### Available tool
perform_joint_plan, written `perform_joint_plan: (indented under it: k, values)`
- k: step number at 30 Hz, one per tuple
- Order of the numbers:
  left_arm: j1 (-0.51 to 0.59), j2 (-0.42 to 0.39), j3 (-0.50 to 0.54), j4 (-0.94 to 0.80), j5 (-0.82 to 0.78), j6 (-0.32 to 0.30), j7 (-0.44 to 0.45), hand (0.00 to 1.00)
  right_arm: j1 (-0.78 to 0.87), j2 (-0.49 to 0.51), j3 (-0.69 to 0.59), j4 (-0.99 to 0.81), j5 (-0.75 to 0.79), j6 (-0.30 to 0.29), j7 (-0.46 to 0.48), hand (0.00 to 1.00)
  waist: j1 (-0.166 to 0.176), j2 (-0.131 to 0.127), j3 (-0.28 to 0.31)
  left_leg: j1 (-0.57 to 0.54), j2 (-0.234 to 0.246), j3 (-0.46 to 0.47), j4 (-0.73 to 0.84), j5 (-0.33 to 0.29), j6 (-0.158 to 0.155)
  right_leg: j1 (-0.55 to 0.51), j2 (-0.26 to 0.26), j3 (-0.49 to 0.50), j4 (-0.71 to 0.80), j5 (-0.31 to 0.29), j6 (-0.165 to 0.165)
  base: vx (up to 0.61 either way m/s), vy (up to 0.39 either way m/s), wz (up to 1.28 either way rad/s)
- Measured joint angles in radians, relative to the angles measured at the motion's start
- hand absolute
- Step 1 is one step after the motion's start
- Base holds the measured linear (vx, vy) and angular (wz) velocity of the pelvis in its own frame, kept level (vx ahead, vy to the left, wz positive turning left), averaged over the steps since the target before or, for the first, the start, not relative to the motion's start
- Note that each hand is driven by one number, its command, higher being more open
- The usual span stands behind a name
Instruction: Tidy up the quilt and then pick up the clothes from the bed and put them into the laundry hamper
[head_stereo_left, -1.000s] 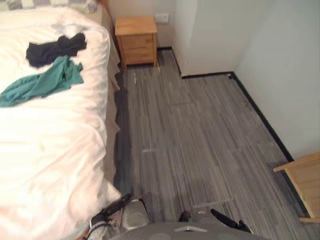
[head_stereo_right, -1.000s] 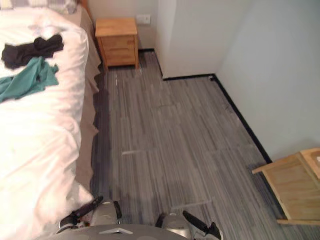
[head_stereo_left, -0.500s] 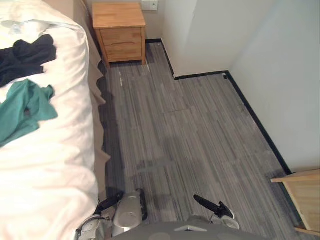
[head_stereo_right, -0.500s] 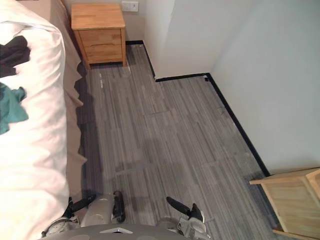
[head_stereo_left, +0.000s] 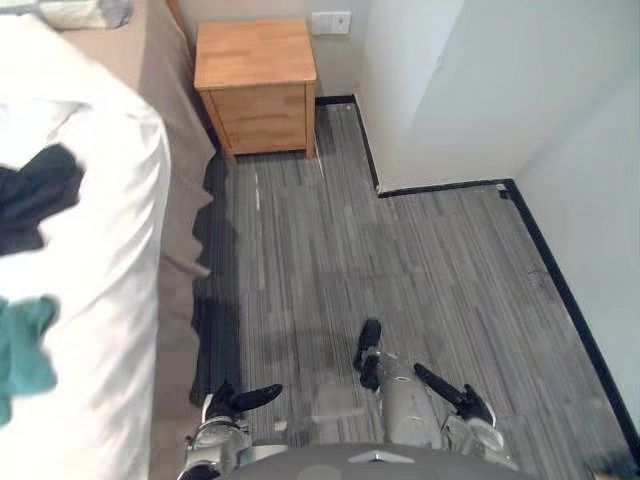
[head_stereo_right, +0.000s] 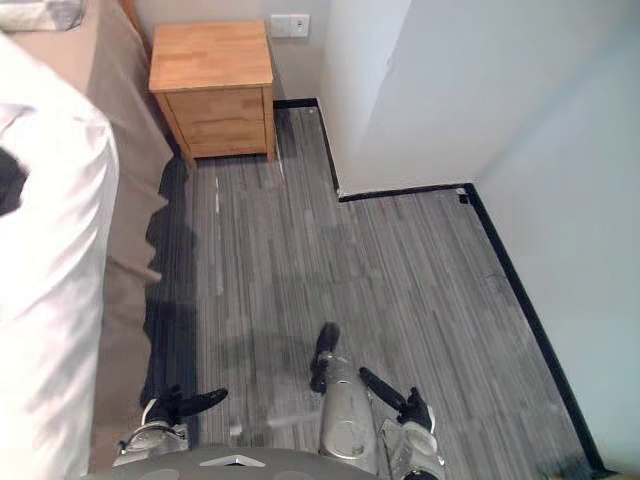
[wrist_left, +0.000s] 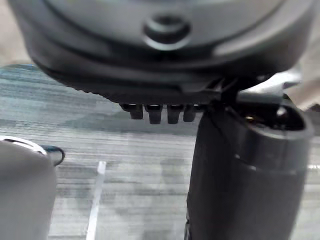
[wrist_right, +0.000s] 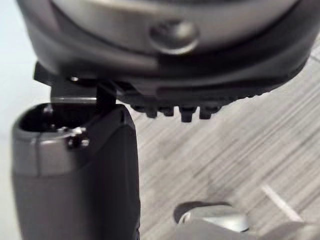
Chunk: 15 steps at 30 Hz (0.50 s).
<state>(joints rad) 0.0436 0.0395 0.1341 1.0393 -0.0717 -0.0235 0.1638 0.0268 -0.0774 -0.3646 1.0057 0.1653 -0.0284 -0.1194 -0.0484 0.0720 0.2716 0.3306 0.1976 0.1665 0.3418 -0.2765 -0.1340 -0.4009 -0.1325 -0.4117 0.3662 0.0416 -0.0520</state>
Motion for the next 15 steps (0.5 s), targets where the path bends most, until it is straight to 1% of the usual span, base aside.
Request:
perform_joint_plan:
  k: [1,2,3,4,5,6,7,8,9,10,11,12,13,14,15]
  values:
    - [-0.004,-0.005,0.004,-0.001,-0.002,-0.005,-0.007,1.0,-0.002,-0.006,0.005,0.002,0.0,0.004,0.0,1.0,0.0,0.013,0.005,-0.088,0.034,-0.028,0.22,0.123,0.015,0.04,0.018,-0.007,0.016,-0.06,-0.003,0.82,-0.452,-0.18]
    - [-0.006,-0.013,0.013,-0.007,-0.005,-0.017,-0.013,1.0,0.001,-0.019,0.017,0.02,0.0,0.007,-0.008,1.0,0.003,0.028,0.013,-0.206,0.093,-0.063,0.515,0.242,-0.007,0.144,0.058,-0.014,-0.033,-0.096,-0.006,0.67,-0.32,-0.11]
    - [-0.006,-0.016,0.024,-0.012,-0.006,-0.022,-0.016,1.0,0.003,-0.024,0.025,0.03,0.0,0.012,-0.013,1.0,0.01,0.027,0.015,-0.255,0.111,-0.058,0.618,0.213,-0.001,0.183,0.07,-0.013,-0.052,-0.103,0.0,0.65,-0.231,-0.02]
    - [-0.006,-0.017,0.044,-0.03,-0.009,-0.037,-0.018,1.0,0.006,-0.025,0.04,0.045,-0.001,0.016,-0.018,1.0,0.021,0.022,0.018,-0.344,0.145,-0.026,0.775,0.137,0.02,0.273,0.085,-0.01,-0.095,-0.128,0.01,0.49,-0.152,0.01]
    - [-0.006,-0.016,0.049,-0.04,-0.014,-0.043,-0.018,1.0,0.006,-0.024,0.049,0.051,-0.001,0.016,-0.018,1.0,0.024,0.007,0.022,-0.383,0.146,-0.009,0.804,0.109,0.03,0.314,0.085,-0.01,-0.115,-0.141,0.013,0.59,-0.169,0.08]
    - [-0.006,-0.015,0.051,-0.065,-0.016,-0.048,-0.02,1.0,0.006,-0.023,0.065,0.051,-0.003,0.017,-0.018,1.0,0.037,-0.008,0.024,-0.456,0.138,0.029,0.788,0.069,0.037,0.383,0.085,-0.007,-0.162,-0.158,0.021,0.57,-0.131,0.06]
    - [-0.006,-0.016,0.051,-0.083,-0.017,-0.052,-0.022,1.0,0.006,-0.025,0.072,0.053,-0.004,0.017,-0.018,1.0,0.049,-0.01,0.024,-0.508,0.121,0.056,0.733,0.043,0.041,0.424,0.083,-0.006,-0.192,-0.17,0.033,0.66,-0.109,0.04]
    - [-0.006,-0.017,0.052,-0.096,-0.042,-0.063,-0.023,1.0,-0.005,-0.025,0.07,0.054,-0.013,0.019,-0.018,1.0,0.065,-0.012,0.026,-0.567,0.093,0.095,0.601,0.014,0.052,0.47,0.076,-0.011,-0.221,-0.172,0.057,0.55,-0.046,0.02]
    - [-0.006,-0.02,0.06,-0.105,-0.046,-0.063,-0.024,1.0,-0.005,-0.022,0.069,0.055,-0.027,0.019,-0.018,1.0,0.073,-0.015,0.027,-0.586,0.072,0.116,0.509,0.009,0.056,0.492,0.068,-0.02,-0.234,-0.178,0.068,0.53,0.008,0.16]
    - [-0.006,-0.024,0.069,-0.117,-0.049,-0.064,-0.023,1.0,-0.016,-0.014,0.068,0.053,-0.043,0.02,-0.018,1.0,0.08,-0.024,0.027,-0.606,0.033,0.181,0.298,0.024,0.075,0.534,0.05,-0.046,-0.262,-0.193,0.096,0.66,0.066,0.45]
    - [-0.007,-0.023,0.071,-0.12,-0.05,-0.064,-0.024,1.0,-0.016,-0.006,0.073,0.052,-0.043,0.021,-0.018,1.0,0.08,-0.034,0.025,-0.616,0.004,0.29,0.107,0.099,0.129,0.581,0.035,-0.083,-0.291,-0.215,0.131,0.67,0.082,0.54]
    - [-0.009,-0.023,0.075,-0.121,-0.057,-0.061,-0.025,1.0,-0.015,-0.003,0.087,0.056,-0.044,0.022,-0.019,1.0,0.087,-0.049,0.023,-0.607,-0.008,0.335,0.07,0.167,0.168,0.604,0.022,-0.093,-0.299,-0.225,0.149,0.75,0.072,0.53]
    - [-0.009,-0.011,0.091,-0.117,-0.056,-0.06,-0.022,1.0,-0.016,0.012,0.106,0.059,-0.044,0.023,-0.019,1.0,0.109,-0.102,-0.002,-0.585,-0.059,0.402,0.026,0.198,0.223,0.637,-0.013,-0.111,-0.325,-0.231,0.18,0.68,0.009,0.53]
    - [-0.009,0.0,0.096,-0.119,-0.05,-0.06,-0.023,1.0,-0.021,0.041,0.11,0.051,-0.044,0.022,-0.017,1.0,0.1,-0.117,-0.028,-0.618,-0.042,0.451,0.11,0.163,0.274,0.655,-0.015,-0.144,-0.356,-0.192,0.208,0.67,0.0,0.58]
    - [-0.011,0.006,0.118,-0.127,-0.057,-0.061,-0.03,1.0,-0.031,0.052,0.124,0.045,-0.044,0.022,-0.017,1.0,0.101,-0.116,-0.021,-0.648,0.006,0.461,0.219,0.124,0.322,0.68,0.0,-0.148,-0.366,-0.161,0.21,0.65,0.044,0.71]
